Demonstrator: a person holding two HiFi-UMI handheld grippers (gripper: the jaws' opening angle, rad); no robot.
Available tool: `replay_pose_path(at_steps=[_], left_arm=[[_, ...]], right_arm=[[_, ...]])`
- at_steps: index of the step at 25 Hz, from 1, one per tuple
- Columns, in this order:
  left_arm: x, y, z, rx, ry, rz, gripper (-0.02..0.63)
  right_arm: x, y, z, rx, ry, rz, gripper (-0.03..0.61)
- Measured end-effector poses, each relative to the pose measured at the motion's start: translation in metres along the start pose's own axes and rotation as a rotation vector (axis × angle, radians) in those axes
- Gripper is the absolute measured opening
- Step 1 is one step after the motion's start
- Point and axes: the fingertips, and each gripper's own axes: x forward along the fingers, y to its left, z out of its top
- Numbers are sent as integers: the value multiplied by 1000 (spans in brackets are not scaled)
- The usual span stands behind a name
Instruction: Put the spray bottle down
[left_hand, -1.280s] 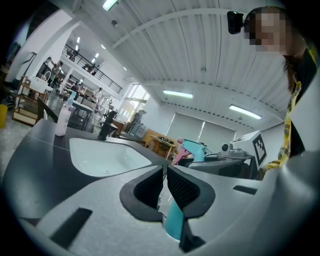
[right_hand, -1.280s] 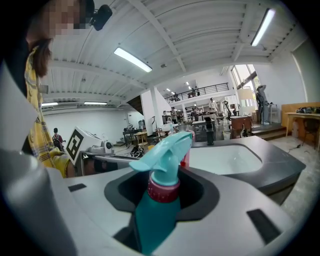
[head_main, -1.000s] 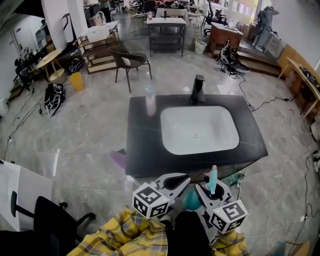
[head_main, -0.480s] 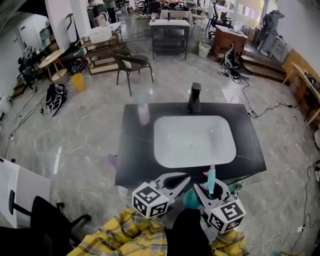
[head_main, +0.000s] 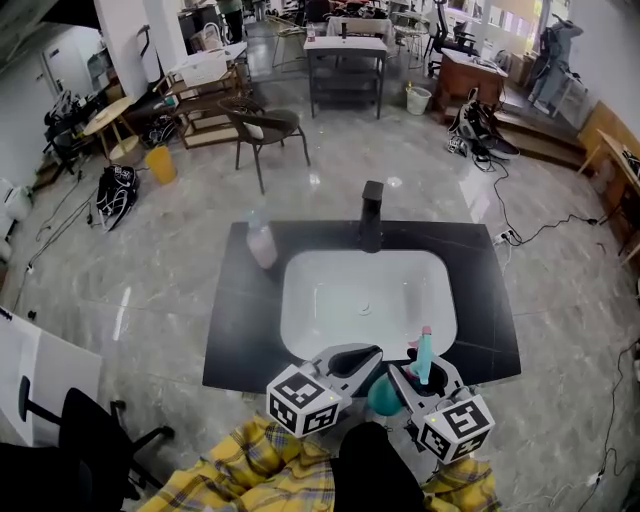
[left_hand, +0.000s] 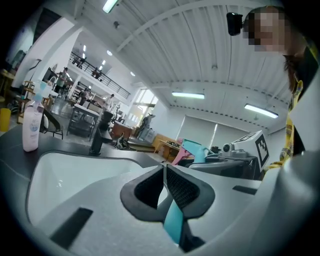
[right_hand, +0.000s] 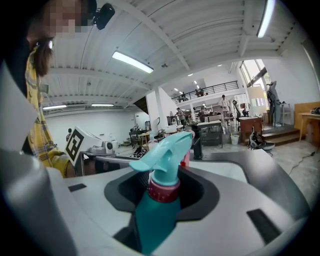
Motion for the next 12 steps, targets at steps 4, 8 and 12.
replay_pose_path(at_steps=[4, 8, 12], left_arm=[[36, 5, 5, -2, -1, 20, 23], [71, 5, 12, 2, -5, 35, 23], [106, 6, 18, 5, -16, 47, 23]], right_arm=[[3, -36, 4, 2, 7, 19, 153], [0, -67, 10, -4, 7, 43, 153], [-3, -104, 14, -18, 10, 51, 153]])
